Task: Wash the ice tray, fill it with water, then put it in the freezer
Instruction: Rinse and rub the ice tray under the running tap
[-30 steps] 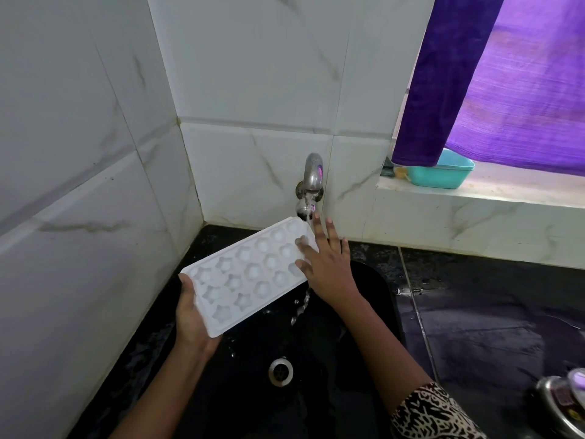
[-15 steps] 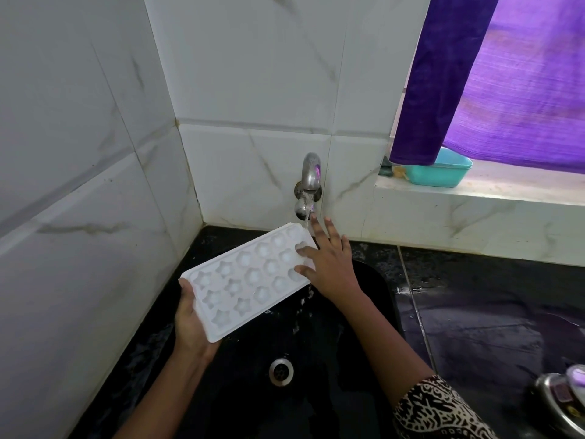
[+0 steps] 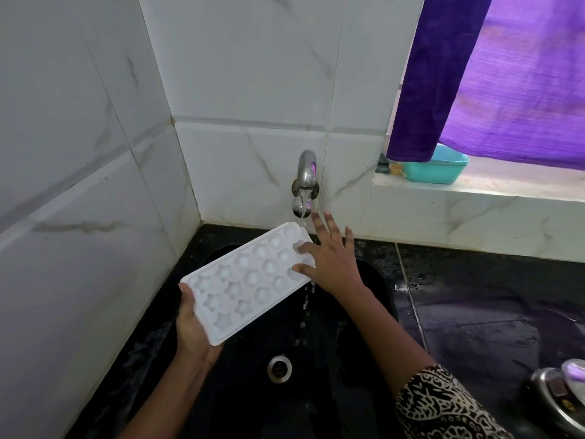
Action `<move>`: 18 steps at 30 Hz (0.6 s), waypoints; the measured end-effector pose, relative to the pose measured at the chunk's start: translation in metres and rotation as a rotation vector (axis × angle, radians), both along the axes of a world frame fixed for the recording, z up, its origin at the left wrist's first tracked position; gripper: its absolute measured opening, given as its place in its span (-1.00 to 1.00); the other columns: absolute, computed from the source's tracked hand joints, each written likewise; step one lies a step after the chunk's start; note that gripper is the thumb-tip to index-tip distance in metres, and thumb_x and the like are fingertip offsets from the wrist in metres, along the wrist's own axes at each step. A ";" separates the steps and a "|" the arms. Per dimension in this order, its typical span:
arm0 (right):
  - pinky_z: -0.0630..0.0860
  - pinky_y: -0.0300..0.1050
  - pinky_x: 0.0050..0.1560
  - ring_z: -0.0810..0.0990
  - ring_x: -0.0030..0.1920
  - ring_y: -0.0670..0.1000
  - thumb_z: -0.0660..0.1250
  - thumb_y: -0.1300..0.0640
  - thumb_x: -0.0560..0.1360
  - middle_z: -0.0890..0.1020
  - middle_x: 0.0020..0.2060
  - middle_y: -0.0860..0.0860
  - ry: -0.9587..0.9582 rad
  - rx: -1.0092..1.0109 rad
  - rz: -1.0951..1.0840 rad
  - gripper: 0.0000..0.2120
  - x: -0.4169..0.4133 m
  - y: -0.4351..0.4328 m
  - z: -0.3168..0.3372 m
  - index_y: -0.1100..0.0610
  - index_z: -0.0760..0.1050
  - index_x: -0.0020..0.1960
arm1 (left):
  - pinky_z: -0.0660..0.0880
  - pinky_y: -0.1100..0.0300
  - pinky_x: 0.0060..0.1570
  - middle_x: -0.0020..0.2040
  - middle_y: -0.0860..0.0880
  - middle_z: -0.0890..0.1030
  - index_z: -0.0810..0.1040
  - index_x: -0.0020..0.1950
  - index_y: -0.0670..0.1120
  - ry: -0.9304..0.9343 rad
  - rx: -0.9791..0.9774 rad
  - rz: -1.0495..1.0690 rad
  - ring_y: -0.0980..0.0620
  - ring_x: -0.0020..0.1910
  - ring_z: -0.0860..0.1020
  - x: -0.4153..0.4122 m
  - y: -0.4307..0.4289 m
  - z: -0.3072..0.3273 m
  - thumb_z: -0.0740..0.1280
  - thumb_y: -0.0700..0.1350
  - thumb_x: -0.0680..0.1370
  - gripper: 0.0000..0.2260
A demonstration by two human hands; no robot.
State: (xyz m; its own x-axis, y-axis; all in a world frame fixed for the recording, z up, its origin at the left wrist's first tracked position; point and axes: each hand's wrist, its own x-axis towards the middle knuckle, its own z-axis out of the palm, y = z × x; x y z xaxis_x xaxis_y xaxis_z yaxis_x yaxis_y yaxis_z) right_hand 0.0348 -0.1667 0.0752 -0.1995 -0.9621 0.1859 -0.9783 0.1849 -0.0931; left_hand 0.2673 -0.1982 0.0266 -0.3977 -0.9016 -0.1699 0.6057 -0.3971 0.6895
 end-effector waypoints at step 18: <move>-0.14 0.27 0.43 -0.29 0.51 0.06 0.17 -0.14 0.56 -0.23 0.53 0.01 0.005 -0.038 0.008 -0.58 0.006 -0.003 -0.011 -0.03 0.34 0.38 | 0.62 0.04 -0.17 0.13 -0.14 0.65 0.71 0.02 -0.05 0.079 0.046 0.010 -0.11 0.06 0.65 -0.005 -0.010 0.013 -0.05 0.29 0.58 -0.37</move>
